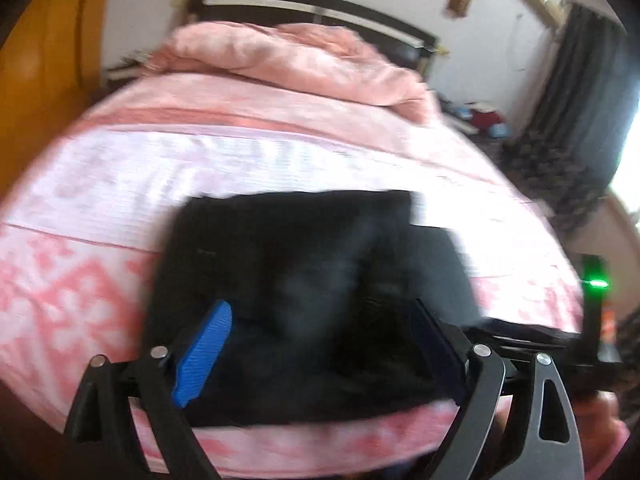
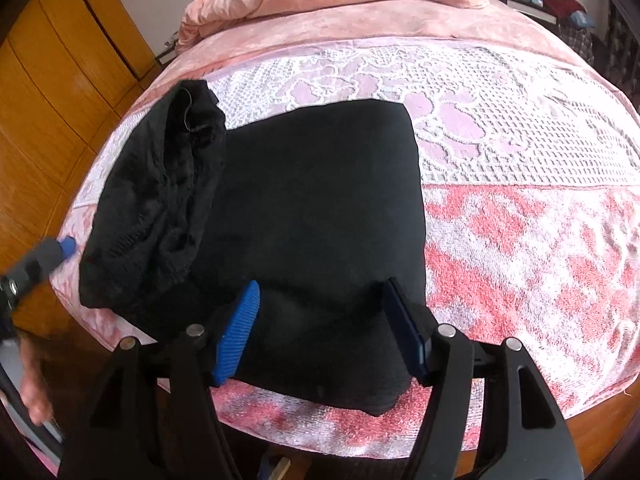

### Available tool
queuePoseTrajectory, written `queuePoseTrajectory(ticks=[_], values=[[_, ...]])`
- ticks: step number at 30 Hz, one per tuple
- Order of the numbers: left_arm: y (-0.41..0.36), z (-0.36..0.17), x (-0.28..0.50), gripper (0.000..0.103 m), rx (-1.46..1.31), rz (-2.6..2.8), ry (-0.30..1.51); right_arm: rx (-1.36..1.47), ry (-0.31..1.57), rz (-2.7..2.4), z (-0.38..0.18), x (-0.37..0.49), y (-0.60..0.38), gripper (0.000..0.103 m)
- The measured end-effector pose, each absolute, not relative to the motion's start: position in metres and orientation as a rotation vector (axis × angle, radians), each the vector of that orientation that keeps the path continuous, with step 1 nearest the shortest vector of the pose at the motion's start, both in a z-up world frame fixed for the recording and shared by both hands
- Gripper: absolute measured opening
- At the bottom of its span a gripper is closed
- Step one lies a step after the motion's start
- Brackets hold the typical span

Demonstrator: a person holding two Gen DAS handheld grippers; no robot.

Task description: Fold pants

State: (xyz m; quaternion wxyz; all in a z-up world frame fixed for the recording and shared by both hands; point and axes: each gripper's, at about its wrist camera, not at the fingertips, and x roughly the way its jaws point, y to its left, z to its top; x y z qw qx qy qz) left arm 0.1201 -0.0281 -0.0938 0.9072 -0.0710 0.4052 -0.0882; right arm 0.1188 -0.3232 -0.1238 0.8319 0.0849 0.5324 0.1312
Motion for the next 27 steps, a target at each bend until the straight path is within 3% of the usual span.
queuePoseTrajectory(ticks=[7,17,21,27], values=[[-0.013,-0.152,0.139,0.09,-0.072,-0.067,0.98,0.1,1.17,0.262,-0.137,0.122,-0.312,0.069],[0.0,-0.122,0.134,0.09,-0.102,-0.055,0.912,0.148,1.123,0.335,-0.105,0.128,-0.297,0.071],[0.013,-0.126,0.145,0.09,-0.092,-0.004,0.944,0.163,1.129,0.377,-0.093,0.14,-0.277,0.089],[0.028,-0.138,0.158,0.091,-0.122,0.008,1.002,0.132,1.174,0.411,-0.096,0.153,-0.244,0.089]])
